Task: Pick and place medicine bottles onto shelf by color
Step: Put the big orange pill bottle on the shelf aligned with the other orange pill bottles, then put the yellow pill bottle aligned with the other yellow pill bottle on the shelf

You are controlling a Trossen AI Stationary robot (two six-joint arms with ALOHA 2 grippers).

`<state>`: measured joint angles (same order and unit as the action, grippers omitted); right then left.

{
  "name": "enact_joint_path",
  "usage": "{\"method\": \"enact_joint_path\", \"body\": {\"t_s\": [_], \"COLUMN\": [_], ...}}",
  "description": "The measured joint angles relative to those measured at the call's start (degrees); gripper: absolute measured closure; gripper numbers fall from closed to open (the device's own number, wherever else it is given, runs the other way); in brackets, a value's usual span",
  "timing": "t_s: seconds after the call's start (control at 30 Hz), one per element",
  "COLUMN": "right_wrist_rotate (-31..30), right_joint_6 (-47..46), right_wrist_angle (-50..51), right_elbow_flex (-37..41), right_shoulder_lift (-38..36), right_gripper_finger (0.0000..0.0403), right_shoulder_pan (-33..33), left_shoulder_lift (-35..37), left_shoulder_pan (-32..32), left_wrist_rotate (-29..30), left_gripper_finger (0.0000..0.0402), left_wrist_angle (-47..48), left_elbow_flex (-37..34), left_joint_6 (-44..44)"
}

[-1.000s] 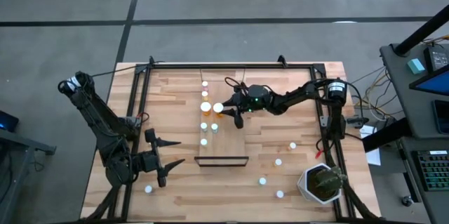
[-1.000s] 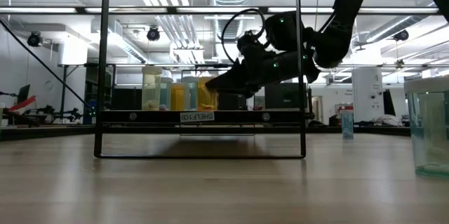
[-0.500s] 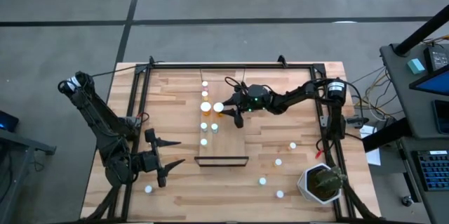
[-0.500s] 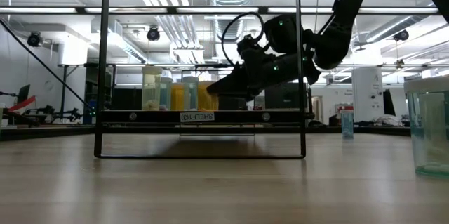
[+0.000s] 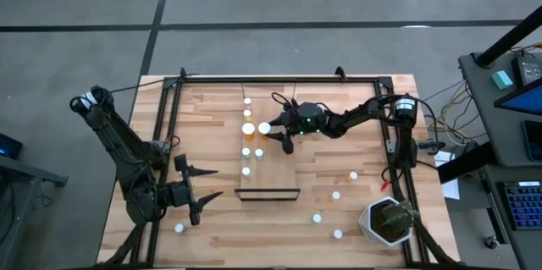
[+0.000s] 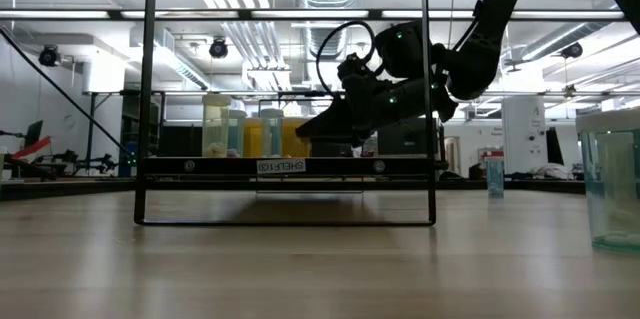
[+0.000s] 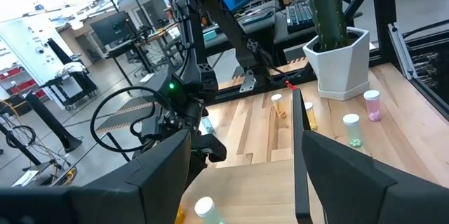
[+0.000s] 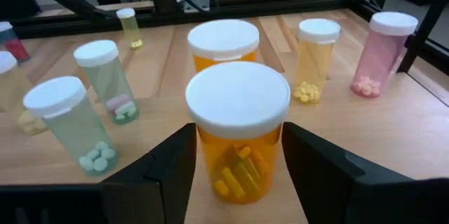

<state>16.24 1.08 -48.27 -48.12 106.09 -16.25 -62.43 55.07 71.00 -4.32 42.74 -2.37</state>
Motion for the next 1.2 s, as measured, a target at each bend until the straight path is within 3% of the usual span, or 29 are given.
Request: {"method": "enact_joint_path", "body": {"t_s": [0.73, 1.07, 1.2], "right_wrist_rotate": [0.43, 0.16, -2.37], "right_joint_6": [0.49, 2.04, 4.10], "right_wrist_angle": [3.91, 18.00, 22.87], "right_elbow_flex": [0.00, 0.00, 0.01], "right_shoulder_lift": [-2.56, -14.69, -21.92], "right_gripper_finger": [0.0202, 0.0202, 0.0202], "right_shoulder_pan": [0.13, 1.45, 4.11], "left_shoulder_lift": [0.00, 0.02, 0.02], "left_shoulder_pan": [0.00, -1.62, -4.50], "left_wrist_rotate": [0.00, 2.01, -2.83], "left_gripper_finger": [0.0146, 0.0146, 0.0146], "left_wrist_angle": [0.10, -4.35, -7.11], "left_elbow_flex": [0.00, 0.17, 0.38], "left_joint_6": [-0.02, 0.46, 1.67]}}
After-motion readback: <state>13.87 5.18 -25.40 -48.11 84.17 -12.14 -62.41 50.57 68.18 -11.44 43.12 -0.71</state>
